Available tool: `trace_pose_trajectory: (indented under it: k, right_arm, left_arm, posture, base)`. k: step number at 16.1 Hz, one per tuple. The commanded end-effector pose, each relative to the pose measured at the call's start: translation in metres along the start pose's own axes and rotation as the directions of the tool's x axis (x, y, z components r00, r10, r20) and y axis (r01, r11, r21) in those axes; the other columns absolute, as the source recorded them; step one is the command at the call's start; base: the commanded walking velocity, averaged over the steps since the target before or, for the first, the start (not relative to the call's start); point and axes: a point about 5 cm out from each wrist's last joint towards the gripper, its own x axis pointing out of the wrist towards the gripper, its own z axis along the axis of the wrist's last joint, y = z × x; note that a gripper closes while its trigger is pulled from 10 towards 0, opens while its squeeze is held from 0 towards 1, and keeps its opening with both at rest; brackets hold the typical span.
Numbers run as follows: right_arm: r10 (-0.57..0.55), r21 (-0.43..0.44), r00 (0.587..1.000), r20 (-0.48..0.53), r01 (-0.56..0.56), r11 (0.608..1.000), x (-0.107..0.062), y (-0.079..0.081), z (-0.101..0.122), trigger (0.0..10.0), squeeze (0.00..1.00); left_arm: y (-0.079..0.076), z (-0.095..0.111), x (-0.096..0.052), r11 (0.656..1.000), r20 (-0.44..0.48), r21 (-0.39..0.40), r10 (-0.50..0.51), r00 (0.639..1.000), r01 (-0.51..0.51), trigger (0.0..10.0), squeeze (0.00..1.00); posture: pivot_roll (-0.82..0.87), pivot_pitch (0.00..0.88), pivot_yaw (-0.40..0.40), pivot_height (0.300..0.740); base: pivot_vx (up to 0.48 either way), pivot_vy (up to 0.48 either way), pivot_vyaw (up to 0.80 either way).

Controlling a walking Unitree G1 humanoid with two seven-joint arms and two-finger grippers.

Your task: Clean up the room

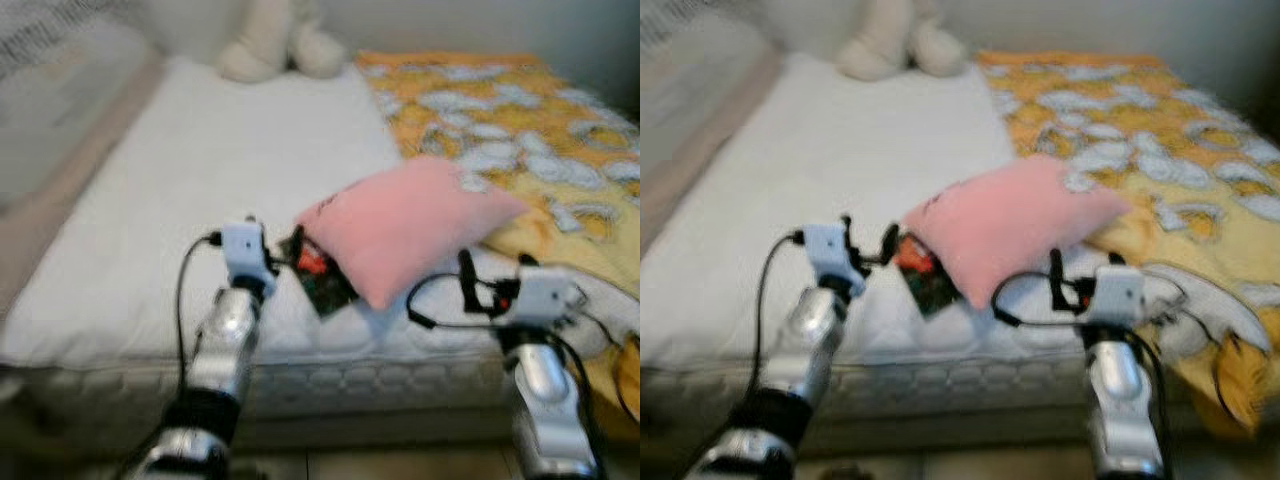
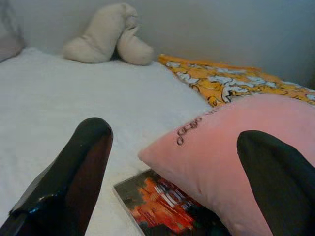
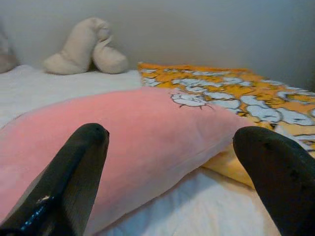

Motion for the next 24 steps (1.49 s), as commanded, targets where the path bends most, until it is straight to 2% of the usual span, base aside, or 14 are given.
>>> trace_pose_trajectory:
  k: [1,5,7,11,12,15,16,17,18,20,21,23,24]
  right_arm:
    - [0.003,0.004,1.0,0.019,-0.003,1.0,0.003,-0.001,0.006,10.0,0.0]
    - [0.0,-0.01,1.0,0.009,0.0,1.0,0.004,-0.003,0.004,10.0,0.0]
    - [-0.01,-0.003,1.0,0.007,0.01,1.0,0.003,-0.004,0.004,10.0,0.0]
    - [-0.019,0.001,1.0,0.005,0.019,1.0,0.002,-0.004,0.005,10.0,0.0]
    - [-0.018,0.009,1.0,0.003,0.018,1.0,0.001,-0.002,0.005,10.0,0.0]
    - [-0.018,0.004,1.0,-0.008,0.018,1.0,-0.008,-0.002,0.002,10.0,0.0]
    - [-0.01,0.01,1.0,-0.01,0.01,1.0,-0.014,0.0,0.002,10.0,0.0]
    - [0.021,-0.019,1.0,-0.011,-0.021,1.0,-0.023,0.004,0.003,10.0,0.0]
    - [0.033,-0.026,0.999,-0.018,-0.033,0.999,-0.033,0.008,0.003,10.0,0.0]
    - [0.014,-0.011,0.998,-0.063,-0.015,1.0,-0.057,0.007,-0.003,10.0,0.0]
    - [0.005,-0.009,0.997,-0.077,-0.005,1.0,-0.064,0.005,-0.004,10.0,0.0]
    - [0.01,-0.02,0.992,-0.123,-0.012,1.0,-0.084,0.003,-0.003,10.0,0.0]
    - [-0.005,-0.021,0.99,-0.14,0.002,1.0,-0.092,0.001,-0.002,10.0,0.0]
  left_arm:
    - [-0.001,0.009,0.003,1.0,0.013,0.016,-0.006,1.0,0.006,10.0,0.0]
    - [-0.002,0.01,0.006,1.0,0.001,0.008,0.017,1.0,-0.017,10.0,0.0]
    - [-0.001,0.01,0.008,1.0,-0.012,0.025,0.011,1.0,-0.011,10.0,0.0]
    - [-0.002,0.016,0.013,0.998,-0.003,0.053,-0.028,1.0,0.028,10.0,0.0]
    - [-0.001,0.015,0.018,0.997,-0.022,0.065,-0.043,0.999,0.045,10.0,0.0]
    - [0.014,-0.001,0.026,1.0,-0.162,0.012,0.019,0.987,-0.017,10.0,0.0]
    - [0.019,-0.007,0.028,0.999,-0.218,-0.005,0.04,0.975,-0.042,10.0,0.0]
    - [0.022,-0.008,0.031,0.998,-0.25,-0.006,0.058,0.967,-0.061,10.0,0.0]
    - [0.028,-0.006,0.034,0.996,-0.269,0.016,0.092,0.959,-0.091,10.0,0.0]
    - [0.041,-0.005,0.036,0.985,-0.302,0.047,0.174,0.937,-0.167,10.0,0.0]
    - [0.042,-0.006,0.036,0.984,-0.315,0.049,0.179,0.932,-0.172,10.0,0.0]
    - [0.028,-0.012,0.039,0.993,-0.361,-0.026,0.098,0.927,-0.115,10.0,0.0]
    - [0.02,-0.016,0.039,0.983,-0.393,-0.146,0.044,0.919,-0.109,10.0,0.0]
  posture:
    - [-0.08,0.0,0.0,0.74]
    - [-0.09,0.0,0.002,0.74]
    - [-0.1,0.0,0.007,0.74]
    - [-0.11,0.0,0.016,0.74]
    - [-0.11,0.0,0.016,0.74]
    - [-0.14,0.0,0.019,0.74]
    - [-0.16,0.0,0.025,0.74]
    - [-0.18,0.0,0.031,0.74]
    - [-0.2,0.0,0.04,0.74]
    - [-0.23,0.05,0.047,0.74]
    - [-0.24,0.072,0.048,0.74]
    - [-0.27,0.115,0.05,0.74]
    - [-0.28,0.13,0.05,0.74]
  base:
    - [0.255,-0.401,0.65]
    - [0.293,-0.373,0.44]
    - [0.424,0.0,0.0]
    - [0.0,0.0,0.0]
    - [0.0,0.0,-0.76]
    - [0.0,0.0,-0.74]
    - [0.0,0.0,-0.76]
    - [0.0,0.0,0.0]
    - [0.0,0.0,0.0]
    - [0.0,0.0,0.0]
    - [0.0,0.0,0.0]
    - [0.0,0.0,0.0]
    - [0.0,0.0,0.0]
